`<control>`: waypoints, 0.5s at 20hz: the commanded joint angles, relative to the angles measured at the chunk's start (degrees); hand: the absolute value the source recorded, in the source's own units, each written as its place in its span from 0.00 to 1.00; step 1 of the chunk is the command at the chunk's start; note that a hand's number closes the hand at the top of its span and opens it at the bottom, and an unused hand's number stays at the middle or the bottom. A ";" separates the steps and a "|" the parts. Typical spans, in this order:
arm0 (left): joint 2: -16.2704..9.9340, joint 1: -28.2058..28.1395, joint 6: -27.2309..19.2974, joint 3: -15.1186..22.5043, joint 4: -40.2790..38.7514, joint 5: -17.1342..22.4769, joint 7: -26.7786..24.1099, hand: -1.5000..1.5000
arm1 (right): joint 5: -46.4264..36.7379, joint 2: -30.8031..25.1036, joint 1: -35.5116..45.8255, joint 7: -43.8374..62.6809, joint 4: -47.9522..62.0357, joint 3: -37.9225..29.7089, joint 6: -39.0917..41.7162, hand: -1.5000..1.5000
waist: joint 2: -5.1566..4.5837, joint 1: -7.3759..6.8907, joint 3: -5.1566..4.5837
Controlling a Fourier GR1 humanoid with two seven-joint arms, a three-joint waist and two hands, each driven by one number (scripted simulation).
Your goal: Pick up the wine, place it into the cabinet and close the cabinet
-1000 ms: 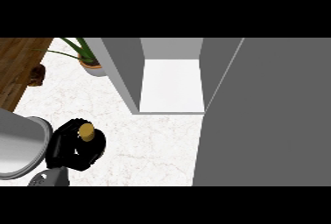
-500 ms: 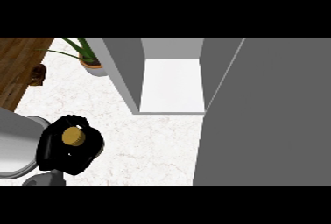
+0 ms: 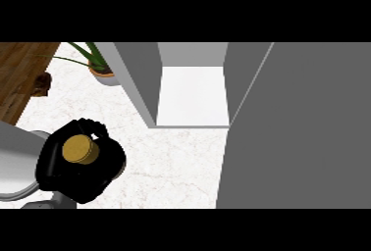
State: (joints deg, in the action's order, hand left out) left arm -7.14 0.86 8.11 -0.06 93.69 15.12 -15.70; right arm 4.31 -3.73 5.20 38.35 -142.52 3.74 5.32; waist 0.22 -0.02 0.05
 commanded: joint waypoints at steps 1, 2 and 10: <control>0.34 2.63 -2.92 1.55 6.63 -0.14 8.52 1.00 | 4.16 -0.13 -1.32 2.17 -4.93 0.01 0.50 0.00 | -0.09 0.11 -0.02; 1.10 -2.29 -4.79 3.81 13.09 -1.58 10.75 1.00 | 4.67 0.29 -3.90 1.20 -6.63 -0.60 0.66 0.00 | 0.04 -0.04 0.02; 7.03 8.41 -12.10 12.13 10.16 -4.88 16.31 1.00 | 3.44 1.09 -5.89 0.54 -7.84 2.22 1.15 0.00 | -0.11 0.62 -0.02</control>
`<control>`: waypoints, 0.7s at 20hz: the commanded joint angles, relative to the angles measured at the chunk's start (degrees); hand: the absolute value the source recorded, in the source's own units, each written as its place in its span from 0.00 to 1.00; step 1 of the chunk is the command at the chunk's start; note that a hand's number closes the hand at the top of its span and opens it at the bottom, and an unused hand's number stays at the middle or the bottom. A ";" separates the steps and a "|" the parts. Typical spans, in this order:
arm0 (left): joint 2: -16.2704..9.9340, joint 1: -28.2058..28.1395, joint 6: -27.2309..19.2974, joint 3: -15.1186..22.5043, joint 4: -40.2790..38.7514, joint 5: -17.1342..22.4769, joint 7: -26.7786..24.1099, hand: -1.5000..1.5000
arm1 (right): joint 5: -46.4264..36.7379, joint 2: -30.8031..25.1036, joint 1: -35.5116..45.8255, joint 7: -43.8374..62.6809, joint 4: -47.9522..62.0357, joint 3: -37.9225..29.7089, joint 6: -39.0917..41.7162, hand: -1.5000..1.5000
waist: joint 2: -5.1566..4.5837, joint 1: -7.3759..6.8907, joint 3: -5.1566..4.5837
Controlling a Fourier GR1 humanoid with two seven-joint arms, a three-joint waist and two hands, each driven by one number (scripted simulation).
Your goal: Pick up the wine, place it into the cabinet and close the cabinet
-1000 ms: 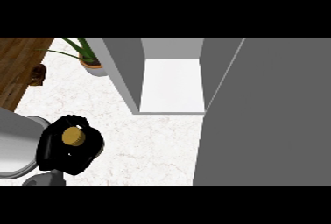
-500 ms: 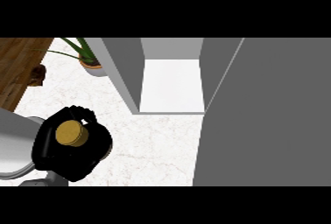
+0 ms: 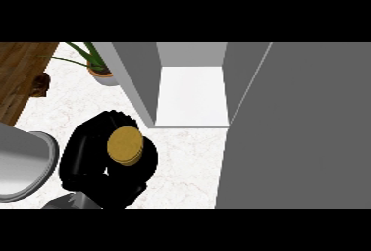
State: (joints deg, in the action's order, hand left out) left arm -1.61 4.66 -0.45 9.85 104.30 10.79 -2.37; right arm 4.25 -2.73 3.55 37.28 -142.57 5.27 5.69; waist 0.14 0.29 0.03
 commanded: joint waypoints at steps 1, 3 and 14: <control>1.53 5.72 -5.66 3.62 0.90 -0.08 5.72 1.00 | 5.19 -0.72 -0.51 1.07 -4.56 -2.89 0.43 0.00 | -0.08 0.09 0.00; 1.56 4.65 -10.16 8.33 2.19 -0.64 4.67 1.00 | 4.79 -0.59 0.55 3.67 -6.50 -2.67 -0.67 0.00 | -0.03 0.11 -0.01; 1.61 17.22 -23.43 13.65 -6.16 -2.41 5.93 1.00 | 3.64 1.48 -2.11 1.52 -5.95 0.14 0.38 0.00 | -0.09 0.30 -0.02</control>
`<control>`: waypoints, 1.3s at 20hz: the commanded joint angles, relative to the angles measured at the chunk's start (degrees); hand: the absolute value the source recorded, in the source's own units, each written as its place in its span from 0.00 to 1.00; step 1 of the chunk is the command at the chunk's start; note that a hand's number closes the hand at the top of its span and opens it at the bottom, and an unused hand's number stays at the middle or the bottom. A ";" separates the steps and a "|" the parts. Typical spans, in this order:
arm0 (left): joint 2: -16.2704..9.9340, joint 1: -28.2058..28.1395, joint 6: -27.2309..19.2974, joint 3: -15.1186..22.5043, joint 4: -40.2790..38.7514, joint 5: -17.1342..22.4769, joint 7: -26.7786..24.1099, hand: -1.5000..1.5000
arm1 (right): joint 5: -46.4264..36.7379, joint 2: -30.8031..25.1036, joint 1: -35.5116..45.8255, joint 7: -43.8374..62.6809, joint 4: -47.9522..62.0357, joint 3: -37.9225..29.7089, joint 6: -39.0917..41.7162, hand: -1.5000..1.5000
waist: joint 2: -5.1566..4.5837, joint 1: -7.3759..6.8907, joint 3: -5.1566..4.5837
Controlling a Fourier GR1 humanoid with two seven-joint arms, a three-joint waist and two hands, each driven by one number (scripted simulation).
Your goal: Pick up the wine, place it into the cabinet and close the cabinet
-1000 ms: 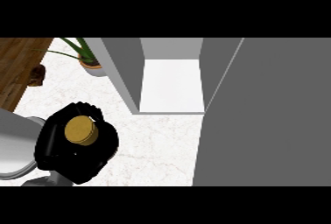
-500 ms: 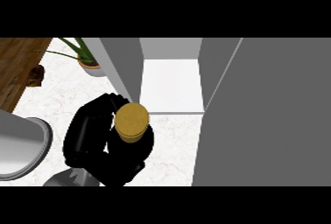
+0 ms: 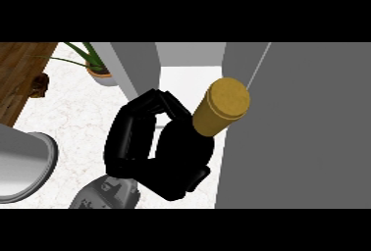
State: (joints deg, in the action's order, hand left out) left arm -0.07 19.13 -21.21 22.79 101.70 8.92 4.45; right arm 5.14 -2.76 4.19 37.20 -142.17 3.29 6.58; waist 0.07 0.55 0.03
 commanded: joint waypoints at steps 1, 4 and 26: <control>0.07 9.12 -6.27 0.31 -5.86 -0.45 2.21 1.00 | 6.67 -1.46 0.96 3.45 -5.40 -3.01 0.25 0.00 | -0.05 0.26 0.00; 0.07 8.47 -10.76 3.67 -6.67 0.63 -0.04 1.00 | 6.09 -0.07 -2.69 3.02 -7.41 -1.58 0.34 0.00 | 0.00 0.27 -0.01; 0.07 12.57 -13.59 2.97 -23.19 10.76 -15.43 1.00 | -1.84 1.14 1.69 3.60 -3.76 3.95 -1.26 0.00 | -0.08 -0.19 -0.06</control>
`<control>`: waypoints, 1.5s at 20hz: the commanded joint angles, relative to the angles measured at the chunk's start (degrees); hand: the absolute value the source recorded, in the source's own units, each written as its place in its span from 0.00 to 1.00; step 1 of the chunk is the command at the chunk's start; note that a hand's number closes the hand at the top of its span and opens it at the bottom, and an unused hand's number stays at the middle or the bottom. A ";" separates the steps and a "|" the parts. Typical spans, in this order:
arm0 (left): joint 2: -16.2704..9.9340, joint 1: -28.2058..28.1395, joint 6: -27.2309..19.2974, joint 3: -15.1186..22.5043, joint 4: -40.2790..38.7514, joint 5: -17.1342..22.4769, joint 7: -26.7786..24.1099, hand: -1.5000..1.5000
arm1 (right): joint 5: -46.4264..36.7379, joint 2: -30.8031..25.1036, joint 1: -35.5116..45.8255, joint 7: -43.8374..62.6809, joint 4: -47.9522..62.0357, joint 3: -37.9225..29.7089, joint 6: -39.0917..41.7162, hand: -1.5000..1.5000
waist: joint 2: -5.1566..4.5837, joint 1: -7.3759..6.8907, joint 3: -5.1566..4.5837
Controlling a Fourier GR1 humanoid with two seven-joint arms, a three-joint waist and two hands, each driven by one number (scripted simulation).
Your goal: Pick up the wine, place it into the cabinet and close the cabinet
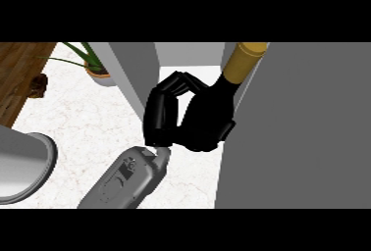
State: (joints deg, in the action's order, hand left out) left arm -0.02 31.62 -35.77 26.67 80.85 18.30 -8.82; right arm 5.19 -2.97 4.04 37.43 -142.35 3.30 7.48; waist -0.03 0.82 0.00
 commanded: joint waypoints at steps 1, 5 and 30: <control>0.02 0.44 -0.01 -0.06 -4.59 1.98 -3.43 1.00 | 4.23 0.15 -3.23 1.33 -6.39 -0.10 0.52 0.00 | 0.02 -0.06 0.00; -0.39 -0.45 -0.93 0.71 -3.85 -4.21 -1.82 1.00 | 6.13 -2.54 5.46 8.99 -7.23 -4.11 -2.27 0.00 | 0.15 -0.53 -0.02; 0.00 8.19 8.73 -10.33 -28.17 3.39 -15.90 1.00 | 5.04 -0.18 2.09 0.79 -2.17 -3.68 -0.21 0.00 | -0.08 -0.09 -0.01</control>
State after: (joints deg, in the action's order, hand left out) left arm -0.21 36.83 -29.76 18.03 56.78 20.28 -24.06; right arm 5.40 -2.53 4.95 36.98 -141.85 2.38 7.75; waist -0.06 0.71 -0.01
